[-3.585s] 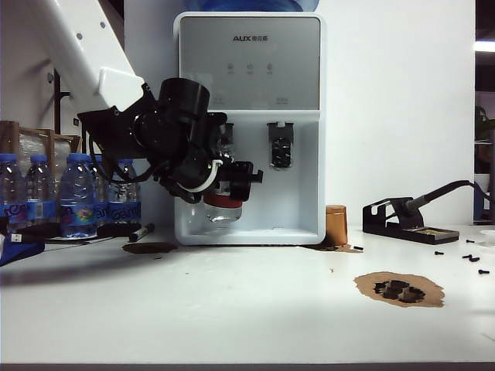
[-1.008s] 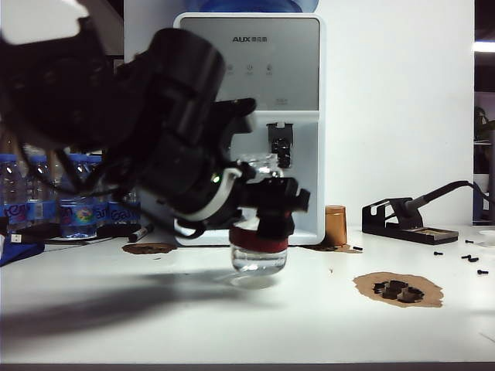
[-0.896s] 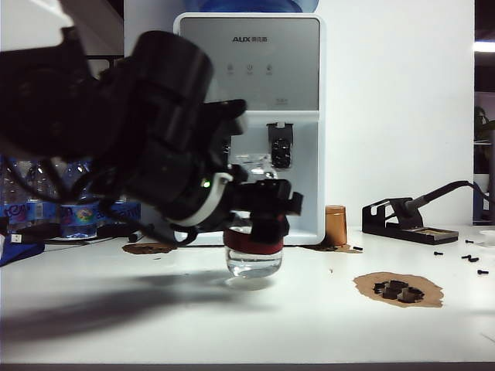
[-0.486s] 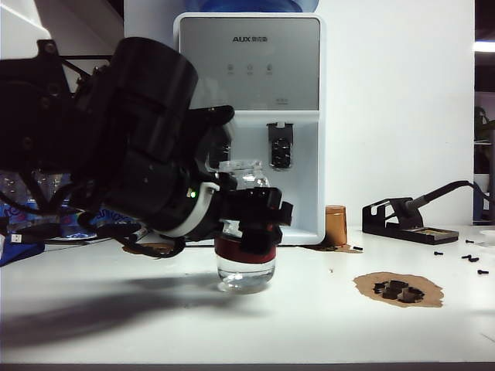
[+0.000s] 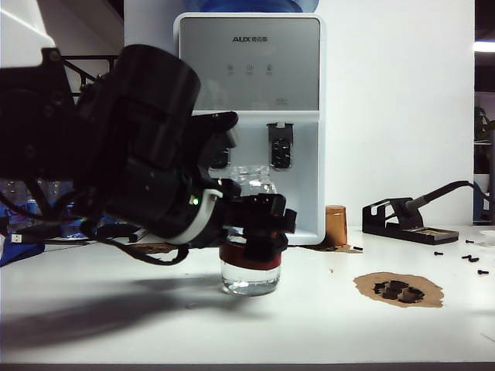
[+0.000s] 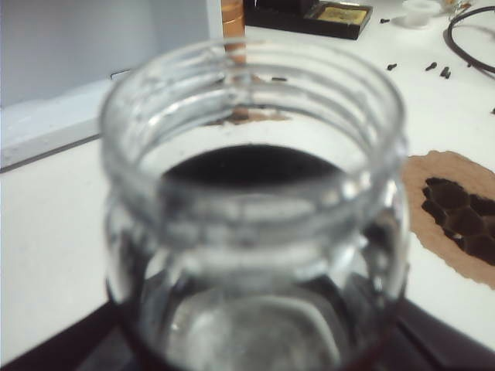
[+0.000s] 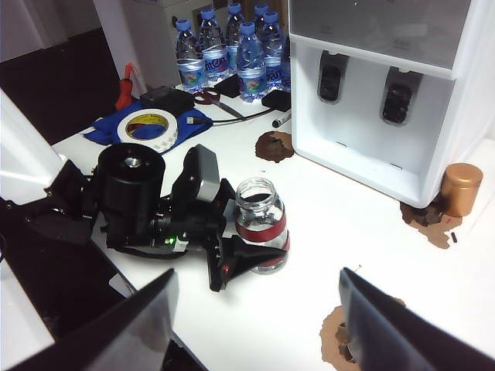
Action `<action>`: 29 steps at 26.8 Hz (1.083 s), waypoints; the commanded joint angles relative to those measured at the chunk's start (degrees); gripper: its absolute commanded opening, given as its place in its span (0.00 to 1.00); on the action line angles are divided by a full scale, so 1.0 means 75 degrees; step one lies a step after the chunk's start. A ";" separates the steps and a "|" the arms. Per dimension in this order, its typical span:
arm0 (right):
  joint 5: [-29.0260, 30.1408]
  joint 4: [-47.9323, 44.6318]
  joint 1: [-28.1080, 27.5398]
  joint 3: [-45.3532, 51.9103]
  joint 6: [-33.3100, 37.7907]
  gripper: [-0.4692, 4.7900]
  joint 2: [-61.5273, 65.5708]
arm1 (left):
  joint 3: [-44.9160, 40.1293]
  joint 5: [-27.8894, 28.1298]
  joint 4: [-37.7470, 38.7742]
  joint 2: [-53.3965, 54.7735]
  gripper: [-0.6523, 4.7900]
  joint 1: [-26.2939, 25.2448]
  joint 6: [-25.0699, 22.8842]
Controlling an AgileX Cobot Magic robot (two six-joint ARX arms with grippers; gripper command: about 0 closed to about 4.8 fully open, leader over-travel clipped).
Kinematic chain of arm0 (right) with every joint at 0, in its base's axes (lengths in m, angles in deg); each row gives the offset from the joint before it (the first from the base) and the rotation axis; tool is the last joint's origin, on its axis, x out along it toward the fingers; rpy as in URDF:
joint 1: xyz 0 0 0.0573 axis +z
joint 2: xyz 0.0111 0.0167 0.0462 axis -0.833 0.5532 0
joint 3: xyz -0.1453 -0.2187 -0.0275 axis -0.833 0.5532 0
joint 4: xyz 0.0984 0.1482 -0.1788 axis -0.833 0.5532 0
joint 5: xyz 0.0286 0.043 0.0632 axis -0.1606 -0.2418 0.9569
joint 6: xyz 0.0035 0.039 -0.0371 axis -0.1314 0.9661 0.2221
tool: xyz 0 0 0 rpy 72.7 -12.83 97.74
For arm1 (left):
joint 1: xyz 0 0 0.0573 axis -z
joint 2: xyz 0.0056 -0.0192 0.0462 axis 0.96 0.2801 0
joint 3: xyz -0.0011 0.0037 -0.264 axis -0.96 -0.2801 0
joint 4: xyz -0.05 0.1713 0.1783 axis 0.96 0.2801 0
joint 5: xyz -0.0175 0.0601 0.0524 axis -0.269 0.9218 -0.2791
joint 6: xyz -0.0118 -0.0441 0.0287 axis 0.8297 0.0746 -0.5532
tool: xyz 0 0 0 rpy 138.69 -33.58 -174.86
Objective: Pick up the water bottle with two loops of red belts, then reach the front water dispenser and gently press the gray-black baffle horizontally to get a little water.
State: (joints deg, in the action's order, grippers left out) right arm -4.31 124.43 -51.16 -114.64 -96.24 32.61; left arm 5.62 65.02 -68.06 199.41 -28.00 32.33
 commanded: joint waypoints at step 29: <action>0.0026 -0.0140 0.0102 -0.0017 0.0009 0.77 -0.0012 | 0.0009 -0.0055 -0.0600 0.0152 1.00 -0.0017 -0.0178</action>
State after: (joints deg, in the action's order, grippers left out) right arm -4.29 123.99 -50.57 -114.64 -96.18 32.61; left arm 5.55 64.94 -71.86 200.59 -28.04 31.15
